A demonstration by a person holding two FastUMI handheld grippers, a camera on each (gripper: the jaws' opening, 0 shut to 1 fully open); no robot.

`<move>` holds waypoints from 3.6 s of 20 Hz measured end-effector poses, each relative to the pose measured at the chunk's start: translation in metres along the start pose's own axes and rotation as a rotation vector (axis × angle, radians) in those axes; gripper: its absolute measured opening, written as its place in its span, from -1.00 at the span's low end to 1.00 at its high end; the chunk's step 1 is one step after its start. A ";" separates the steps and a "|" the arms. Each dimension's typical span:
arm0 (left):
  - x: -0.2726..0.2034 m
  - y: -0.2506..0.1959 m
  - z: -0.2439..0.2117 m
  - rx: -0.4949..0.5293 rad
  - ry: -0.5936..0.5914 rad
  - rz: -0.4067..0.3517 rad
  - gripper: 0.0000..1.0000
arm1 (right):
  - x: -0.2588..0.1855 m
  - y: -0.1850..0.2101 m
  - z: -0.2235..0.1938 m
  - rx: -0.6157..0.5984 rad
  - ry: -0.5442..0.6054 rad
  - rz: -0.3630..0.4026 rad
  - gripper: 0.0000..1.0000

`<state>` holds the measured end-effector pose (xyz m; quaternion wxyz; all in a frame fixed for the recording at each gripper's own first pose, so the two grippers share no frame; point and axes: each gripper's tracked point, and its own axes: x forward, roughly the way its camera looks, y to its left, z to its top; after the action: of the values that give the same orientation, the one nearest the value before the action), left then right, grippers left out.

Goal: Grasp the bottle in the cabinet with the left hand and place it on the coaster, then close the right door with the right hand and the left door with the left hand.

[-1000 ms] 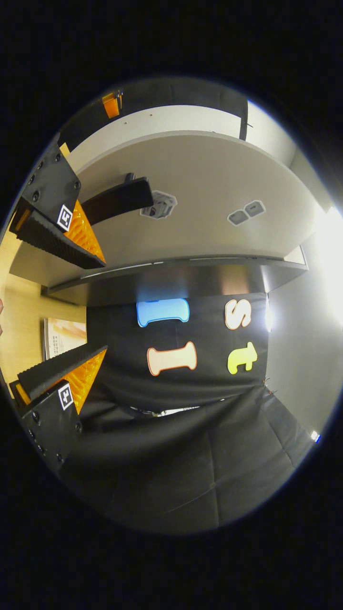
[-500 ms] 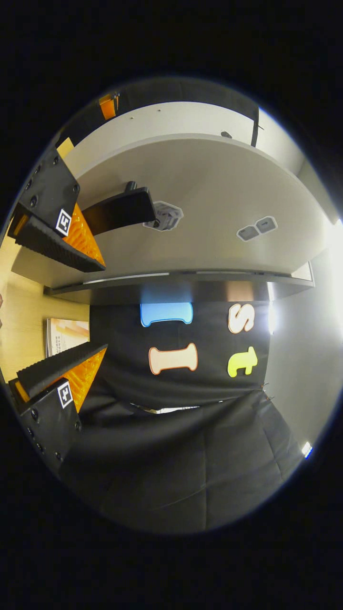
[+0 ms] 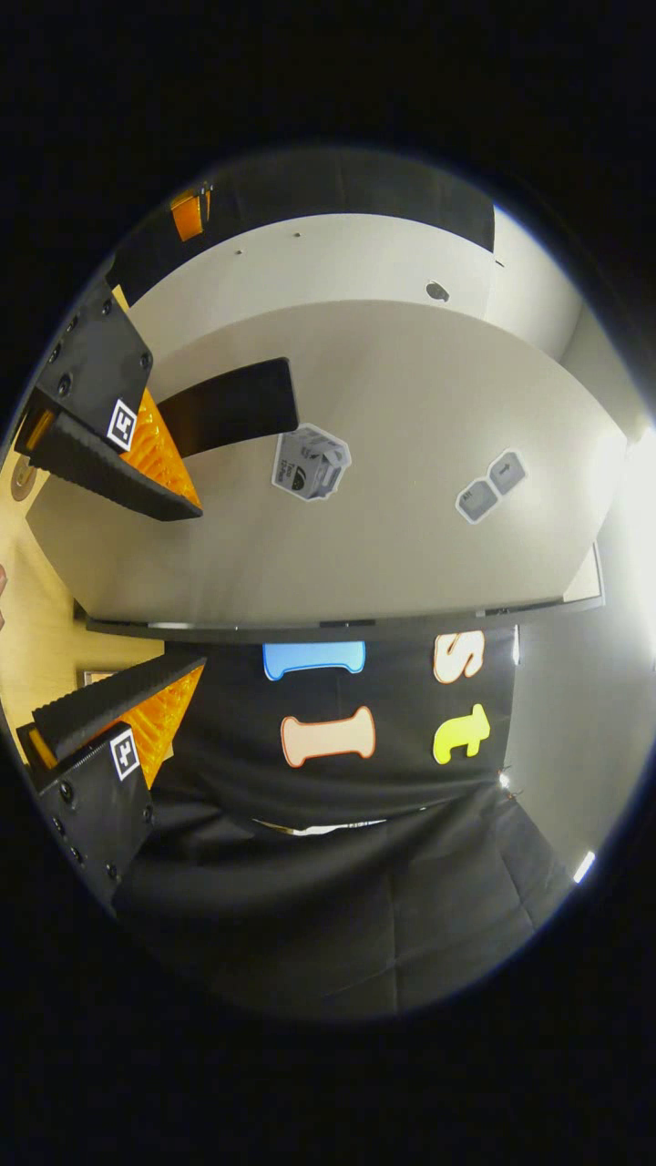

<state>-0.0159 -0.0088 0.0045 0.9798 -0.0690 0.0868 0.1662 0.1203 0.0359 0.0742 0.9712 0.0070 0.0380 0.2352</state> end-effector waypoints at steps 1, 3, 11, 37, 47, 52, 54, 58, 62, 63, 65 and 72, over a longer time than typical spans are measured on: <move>-0.002 0.009 -0.002 -0.007 0.000 0.012 0.76 | 0.007 0.011 0.000 0.003 -0.008 0.015 0.89; -0.009 0.026 -0.003 -0.021 -0.003 0.037 0.64 | 0.023 0.033 -0.006 0.016 -0.013 0.047 0.80; -0.017 0.133 0.018 0.020 -0.027 0.127 0.76 | 0.021 0.053 -0.029 0.056 0.006 -0.014 0.86; 0.151 0.148 0.100 0.119 -0.100 -0.212 0.63 | -0.043 0.014 -0.054 0.034 0.009 -0.357 0.92; 0.139 0.028 0.085 0.165 -0.081 -0.251 0.77 | -0.030 -0.021 -0.064 0.066 0.015 -0.285 0.92; 0.145 -0.046 0.073 0.183 -0.090 -0.250 0.77 | -0.042 -0.048 -0.063 0.000 0.008 -0.321 0.92; 0.136 -0.076 0.065 0.188 -0.093 -0.266 0.76 | -0.051 -0.055 -0.058 -0.010 -0.002 -0.328 0.92; 0.107 -0.098 0.068 0.144 -0.140 -0.290 0.76 | -0.064 -0.061 -0.055 -0.017 -0.013 -0.322 0.92; 0.063 -0.083 0.074 0.098 -0.183 -0.312 0.77 | -0.063 -0.054 -0.046 0.018 -0.061 -0.295 0.84; 0.053 -0.077 0.074 0.088 -0.183 -0.307 0.77 | -0.061 -0.051 -0.042 0.020 -0.066 -0.291 0.92; 0.037 -0.062 0.074 0.078 -0.192 -0.305 0.77 | -0.055 -0.044 -0.036 0.012 -0.076 -0.279 0.92; -0.006 -0.015 0.070 -0.002 -0.220 -0.305 0.77 | -0.053 -0.002 -0.042 -0.011 -0.050 -0.215 0.92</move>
<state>-0.0065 -0.0130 0.0754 0.9972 -0.0639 -0.0325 0.0224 0.0706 0.0100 0.0362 0.9915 0.0032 0.0131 0.1297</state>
